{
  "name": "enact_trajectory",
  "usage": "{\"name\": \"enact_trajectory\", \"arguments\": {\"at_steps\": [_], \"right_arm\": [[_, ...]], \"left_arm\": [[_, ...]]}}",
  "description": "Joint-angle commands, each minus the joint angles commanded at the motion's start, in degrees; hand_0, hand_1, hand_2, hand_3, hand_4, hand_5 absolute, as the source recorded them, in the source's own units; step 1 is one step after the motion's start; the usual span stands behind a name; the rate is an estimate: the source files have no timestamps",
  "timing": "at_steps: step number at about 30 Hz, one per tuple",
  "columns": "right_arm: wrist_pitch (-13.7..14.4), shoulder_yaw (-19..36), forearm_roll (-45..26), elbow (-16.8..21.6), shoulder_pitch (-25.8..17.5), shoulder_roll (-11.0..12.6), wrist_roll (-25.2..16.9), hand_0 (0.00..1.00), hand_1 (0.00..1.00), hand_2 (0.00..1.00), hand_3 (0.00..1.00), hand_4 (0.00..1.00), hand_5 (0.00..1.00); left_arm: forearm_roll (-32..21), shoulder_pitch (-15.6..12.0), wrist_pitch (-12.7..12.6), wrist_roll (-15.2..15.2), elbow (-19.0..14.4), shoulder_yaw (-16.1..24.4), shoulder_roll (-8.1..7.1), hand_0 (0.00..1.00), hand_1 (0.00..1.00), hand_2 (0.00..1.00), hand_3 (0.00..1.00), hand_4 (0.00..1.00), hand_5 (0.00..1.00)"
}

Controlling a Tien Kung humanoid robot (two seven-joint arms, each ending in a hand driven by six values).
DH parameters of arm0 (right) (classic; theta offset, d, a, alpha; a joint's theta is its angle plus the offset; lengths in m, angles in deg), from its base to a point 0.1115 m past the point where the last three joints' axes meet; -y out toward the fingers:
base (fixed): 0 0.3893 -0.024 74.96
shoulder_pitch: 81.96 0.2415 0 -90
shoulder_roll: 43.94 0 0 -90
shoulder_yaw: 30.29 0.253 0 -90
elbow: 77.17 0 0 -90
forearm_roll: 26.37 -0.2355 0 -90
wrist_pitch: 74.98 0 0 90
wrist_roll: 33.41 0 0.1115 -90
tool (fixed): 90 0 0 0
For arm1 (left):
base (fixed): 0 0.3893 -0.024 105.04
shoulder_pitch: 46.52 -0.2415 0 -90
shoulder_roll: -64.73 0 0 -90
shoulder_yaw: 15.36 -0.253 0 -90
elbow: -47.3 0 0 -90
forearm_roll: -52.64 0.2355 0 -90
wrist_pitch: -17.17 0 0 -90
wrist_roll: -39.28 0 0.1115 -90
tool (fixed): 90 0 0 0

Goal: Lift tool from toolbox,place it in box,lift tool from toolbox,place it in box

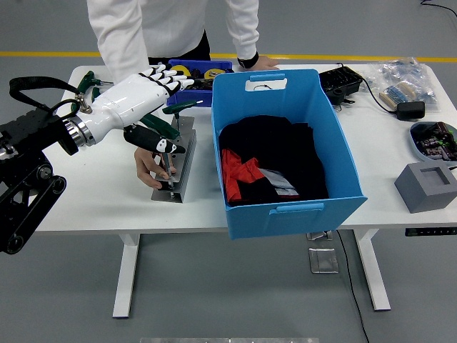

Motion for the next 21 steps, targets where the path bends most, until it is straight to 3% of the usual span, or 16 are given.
{"name": "enact_trajectory", "arguments": {"at_steps": [1,6,7,12,13,18,19,21], "right_arm": [[0.01,-0.04,-0.04,0.0,0.06,0.03,-0.01,0.688,0.691,0.782,0.658,0.887,0.74],[0.01,-0.21,-0.28,0.0,0.2,0.11,-0.05,0.688,0.691,0.782,0.658,0.887,0.74],[0.01,-0.21,-0.29,0.0,0.22,0.12,-0.06,0.688,0.691,0.782,0.659,0.888,0.738],[-0.02,-0.27,-0.31,0.0,0.35,0.2,-0.08,0.688,0.691,0.782,0.659,0.888,0.738],[-0.03,-0.29,-0.3,0.0,0.37,0.21,-0.09,0.688,0.69,0.781,0.659,0.889,0.737],[-0.01,-0.32,-0.33,0.0,0.42,0.26,-0.11,0.688,0.69,0.781,0.659,0.889,0.737],[-0.02,-0.32,-0.28,0.0,0.43,0.27,-0.12,0.688,0.689,0.782,0.659,0.889,0.737],[-0.04,-0.31,-0.21,0.0,0.47,0.3,-0.12,0.688,0.689,0.782,0.659,0.889,0.737]], "left_arm": [[0.0,0.76,0.71,-0.15,0.9,-0.37,0.05,0.919,0.846,0.856,0.879,0.998,0.472],[0.0,3.45,2.75,-0.22,3.79,-2.28,-0.27,0.919,0.846,0.856,0.879,0.998,0.472],[0.0,3.82,2.92,-0.18,4.17,-2.57,-0.34,0.895,0.764,0.773,0.82,0.998,0.474],[0.0,6.16,3.6,0.2,6.89,-4.72,-0.67,0.895,0.764,0.773,0.82,0.998,0.474],[0.0,6.5,3.66,0.24,7.3,-5.11,-0.71,0.852,0.669,0.678,0.775,0.998,0.478],[0.0,8.11,3.71,0.39,9.35,-7.24,-0.72,0.852,0.669,0.678,0.775,0.998,0.478],[0.0,8.33,3.74,0.38,9.73,-7.54,-0.69,0.715,0.567,0.576,0.728,0.998,0.483],[0.0,8.56,3.92,0.27,10.41,-7.73,-0.52,0.715,0.567,0.576,0.728,0.998,0.483]]}}
